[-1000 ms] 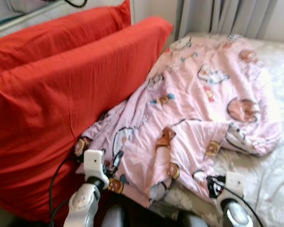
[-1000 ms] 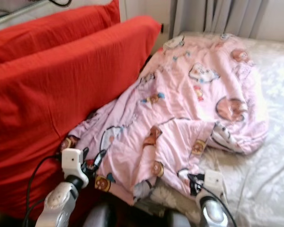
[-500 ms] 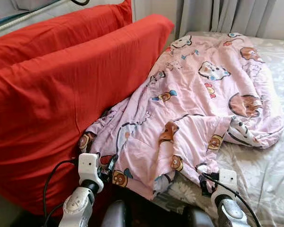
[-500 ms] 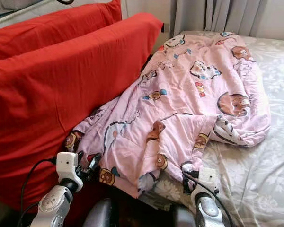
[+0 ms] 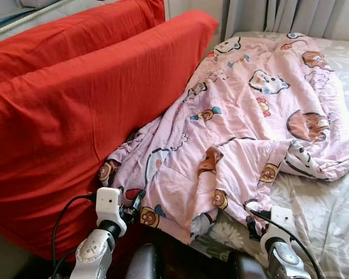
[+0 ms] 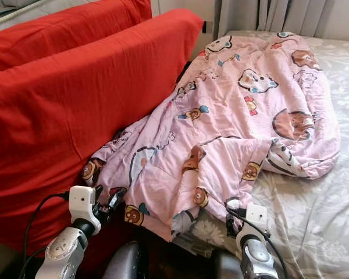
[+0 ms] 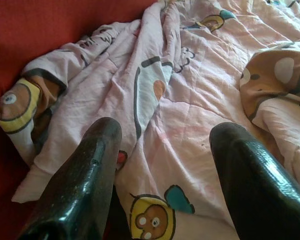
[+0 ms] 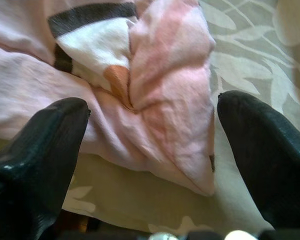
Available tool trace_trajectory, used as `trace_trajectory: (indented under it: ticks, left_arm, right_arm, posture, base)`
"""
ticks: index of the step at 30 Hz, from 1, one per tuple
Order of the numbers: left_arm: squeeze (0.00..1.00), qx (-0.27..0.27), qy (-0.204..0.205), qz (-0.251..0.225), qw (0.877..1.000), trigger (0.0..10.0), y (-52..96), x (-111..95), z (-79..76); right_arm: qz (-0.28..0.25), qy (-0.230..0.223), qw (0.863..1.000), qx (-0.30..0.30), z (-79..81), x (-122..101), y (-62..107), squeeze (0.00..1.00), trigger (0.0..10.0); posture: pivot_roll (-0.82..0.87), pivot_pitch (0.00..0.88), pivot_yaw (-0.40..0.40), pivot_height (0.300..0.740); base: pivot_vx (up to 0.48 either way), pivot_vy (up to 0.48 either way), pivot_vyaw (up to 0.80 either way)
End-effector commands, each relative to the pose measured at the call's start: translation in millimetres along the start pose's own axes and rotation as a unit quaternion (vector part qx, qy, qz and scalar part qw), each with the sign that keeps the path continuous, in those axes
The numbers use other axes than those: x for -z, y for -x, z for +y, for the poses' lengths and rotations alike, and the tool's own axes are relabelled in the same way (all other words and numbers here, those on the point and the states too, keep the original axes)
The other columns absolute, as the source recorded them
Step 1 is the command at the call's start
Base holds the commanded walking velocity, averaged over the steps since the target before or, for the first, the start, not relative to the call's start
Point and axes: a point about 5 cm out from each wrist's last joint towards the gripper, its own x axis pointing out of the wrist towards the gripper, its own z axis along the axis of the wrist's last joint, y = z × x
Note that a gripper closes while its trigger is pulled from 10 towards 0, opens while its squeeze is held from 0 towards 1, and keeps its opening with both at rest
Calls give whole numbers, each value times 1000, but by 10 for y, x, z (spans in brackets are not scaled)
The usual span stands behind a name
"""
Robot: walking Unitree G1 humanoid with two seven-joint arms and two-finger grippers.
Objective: Clean up the room
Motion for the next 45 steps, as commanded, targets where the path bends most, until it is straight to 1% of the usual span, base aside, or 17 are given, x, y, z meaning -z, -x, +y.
trace_trajectory:
  ticks: [1, 5, 6, 8, 9, 10, 11, 22, 23, 24, 25, 34, 35, 45]
  left_arm:
    - [0, -2, -4, -2, 1000, 10000, 13, -26, -2]
    - [0, -1, -3, -4, 1000, 10000, 18, -30, -12]
    - [0, -2, -2, -4, 1000, 10000, 25, -29, -12]
    - [0, -3, -2, -4, 1000, 10000, 38, -25, -5]
    - [0, -3, -2, -3, 1000, 10000, 48, -22, 1]
    - [0, -3, -2, -3, 1000, 10000, 53, -22, 2]
    - [0, -3, -2, -3, 1000, 10000, 56, -23, 4]
    - [0, -5, -3, 3, 1000, 10000, 98, -18, 10]
    - [0, -5, -3, 3, 1000, 10000, 101, -17, 9]
    - [0, -5, -4, 3, 1000, 10000, 104, -17, 10]
    - [0, -5, -4, 4, 1000, 10000, 106, -17, 10]
    - [0, -8, -6, 7, 1000, 10000, 145, -22, 24]
    - [0, -8, -6, 7, 1000, 10000, 149, -22, 25]
    - [0, -12, -6, 9, 1000, 10000, 156, -23, 33]
  right_arm:
    - [19, -10, 1000, 5, -1, 41, 0, 0, 10000]
    - [31, -12, 999, 12, -25, 65, 3, 0, 10000]
    - [38, -40, 998, 24, -54, 84, 6, 0, 10000]
    - [45, -67, 996, 35, -77, 100, 8, 0, 10000]
    - [48, -71, 996, 38, -80, 103, 8, 0, 4157]
    - [48, -70, 996, 37, -76, 105, 8, 0, 2549]
    - [50, -70, 996, 35, -69, 107, 8, 0, 0]
    - [60, -61, 996, 15, 3, 138, 10, 0, 0]
    - [61, -61, 996, 14, 5, 139, 10, 0, 4784]
    - [61, -61, 996, 14, 6, 140, 10, 0, 7176]
    - [62, -59, 996, 13, 8, 141, 10, 0, 10000]
    - [69, -57, 996, 14, 1, 153, 12, 0, 10000]
    - [66, -58, 996, 12, 4, 145, 10, 0, 0]
    - [63, -52, 997, 0, 22, 110, -2, 0, 0]
  posture:
    - [150, 86, 92, 611]
    - [150, 84, 90, 611]
    - [155, 84, 89, 611]
    - [161, 86, 88, 611]
    - [162, 87, 89, 611]
    - [164, 89, 89, 611]
    - [164, 89, 89, 611]
    - [172, 111, 97, 611]
    - [175, 114, 97, 611]
    - [175, 115, 97, 611]
    - [175, 115, 97, 611]
    - [195, 134, 98, 611]
    - [196, 136, 98, 611]
    - [199, 141, 97, 611]
  base:
    - [0, 0, 0]
    - [0, 0, 0]
    - [0, 0, 0]
    - [0, 0, 0]
    - [0, 0, 0]
    - [0, 0, 0]
    - [0, 0, 0]
    - [0, 0, 0]
    - [0, 0, 0]
    - [0, 0, 0]
    - [0, 0, 0]
    - [0, 0, 0]
    - [0, 0, 0]
    - [0, 0, 0]
